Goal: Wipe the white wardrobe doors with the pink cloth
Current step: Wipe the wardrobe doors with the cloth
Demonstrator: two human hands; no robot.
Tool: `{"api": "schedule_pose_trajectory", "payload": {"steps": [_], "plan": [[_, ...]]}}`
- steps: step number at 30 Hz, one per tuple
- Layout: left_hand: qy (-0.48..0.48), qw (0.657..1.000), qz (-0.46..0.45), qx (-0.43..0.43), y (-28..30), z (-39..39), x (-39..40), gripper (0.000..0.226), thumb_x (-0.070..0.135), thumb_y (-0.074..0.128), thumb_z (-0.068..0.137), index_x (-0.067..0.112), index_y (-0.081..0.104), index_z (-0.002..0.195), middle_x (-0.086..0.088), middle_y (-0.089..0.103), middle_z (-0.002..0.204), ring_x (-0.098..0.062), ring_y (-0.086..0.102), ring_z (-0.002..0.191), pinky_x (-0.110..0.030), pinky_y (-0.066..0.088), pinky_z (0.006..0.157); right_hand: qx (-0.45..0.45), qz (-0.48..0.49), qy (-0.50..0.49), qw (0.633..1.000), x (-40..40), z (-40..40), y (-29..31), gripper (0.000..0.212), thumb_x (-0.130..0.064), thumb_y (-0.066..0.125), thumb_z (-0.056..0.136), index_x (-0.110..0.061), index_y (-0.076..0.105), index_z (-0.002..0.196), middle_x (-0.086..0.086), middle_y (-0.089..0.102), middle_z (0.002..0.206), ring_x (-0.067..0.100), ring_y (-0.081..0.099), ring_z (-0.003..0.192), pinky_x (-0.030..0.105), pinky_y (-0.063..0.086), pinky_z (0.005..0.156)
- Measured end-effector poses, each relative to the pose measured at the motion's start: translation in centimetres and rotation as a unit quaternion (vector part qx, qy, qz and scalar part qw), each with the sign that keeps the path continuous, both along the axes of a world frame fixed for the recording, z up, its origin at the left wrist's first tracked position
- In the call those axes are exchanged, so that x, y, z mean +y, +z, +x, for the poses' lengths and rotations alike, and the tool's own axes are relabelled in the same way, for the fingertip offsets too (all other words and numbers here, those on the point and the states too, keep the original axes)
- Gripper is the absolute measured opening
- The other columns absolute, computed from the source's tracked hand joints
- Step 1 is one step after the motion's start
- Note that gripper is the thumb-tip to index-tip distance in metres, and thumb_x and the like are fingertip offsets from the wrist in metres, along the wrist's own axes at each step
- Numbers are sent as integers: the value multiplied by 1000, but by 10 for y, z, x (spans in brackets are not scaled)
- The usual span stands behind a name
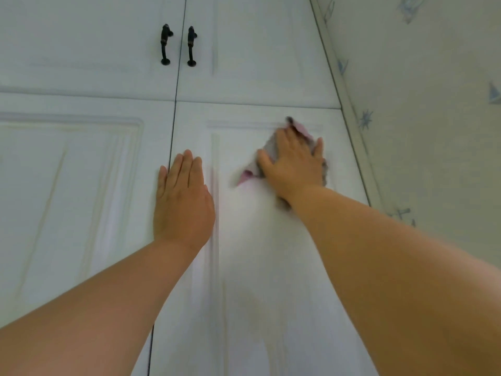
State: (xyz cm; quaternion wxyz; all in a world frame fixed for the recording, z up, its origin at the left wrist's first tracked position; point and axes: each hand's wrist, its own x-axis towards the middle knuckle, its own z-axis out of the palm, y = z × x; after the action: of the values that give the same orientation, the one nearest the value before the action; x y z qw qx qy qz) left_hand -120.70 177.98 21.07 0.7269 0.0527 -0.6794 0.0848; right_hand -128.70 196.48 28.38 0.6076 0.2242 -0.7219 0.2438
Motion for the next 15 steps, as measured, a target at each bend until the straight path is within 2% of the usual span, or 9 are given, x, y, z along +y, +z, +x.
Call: {"api": "schedule_pose_trajectory", "payload": {"steps": [3,6,10,13,15], "plan": [[4,1000,1,0,-1,0,0,56,16,36,101,1,27,154,-15,20,163,-26,14,153,-45,5,126,-27,-56,-48,997,37,-20,-18,73,-57,19,99,-17,14,160,2,10,168,19,4,155,57,-9,122],[3,1000,1,-1,-1,0,1,56,14,38,101,0,27,154,-16,21,163,-27,14,153,-46,5,126,-36,-48,-133,989,52,-25,-24,70,-52,15,102,-13,13,160,6,9,168,22,0,155,58,-13,120],[-2,1000,-6,5,-1,-4,1,57,12,42,99,0,28,153,-17,23,162,-27,15,153,-46,6,126,-17,-68,-50,996,13,-11,-13,68,-41,26,102,0,17,157,17,18,165,30,11,153,49,-3,125],[-5,1000,-6,7,-1,-3,-4,56,13,40,101,2,27,154,-15,21,163,-25,13,153,-44,4,126,45,-29,-8,999,2,-7,-1,68,-46,30,98,-3,34,150,17,34,156,34,28,145,44,12,121],[-13,1000,-11,7,0,-2,-4,56,17,38,101,2,28,154,-14,22,163,-24,15,153,-44,5,126,60,-2,33,998,20,-11,4,65,-52,39,98,-9,40,147,11,37,154,31,32,143,41,18,119]]}}
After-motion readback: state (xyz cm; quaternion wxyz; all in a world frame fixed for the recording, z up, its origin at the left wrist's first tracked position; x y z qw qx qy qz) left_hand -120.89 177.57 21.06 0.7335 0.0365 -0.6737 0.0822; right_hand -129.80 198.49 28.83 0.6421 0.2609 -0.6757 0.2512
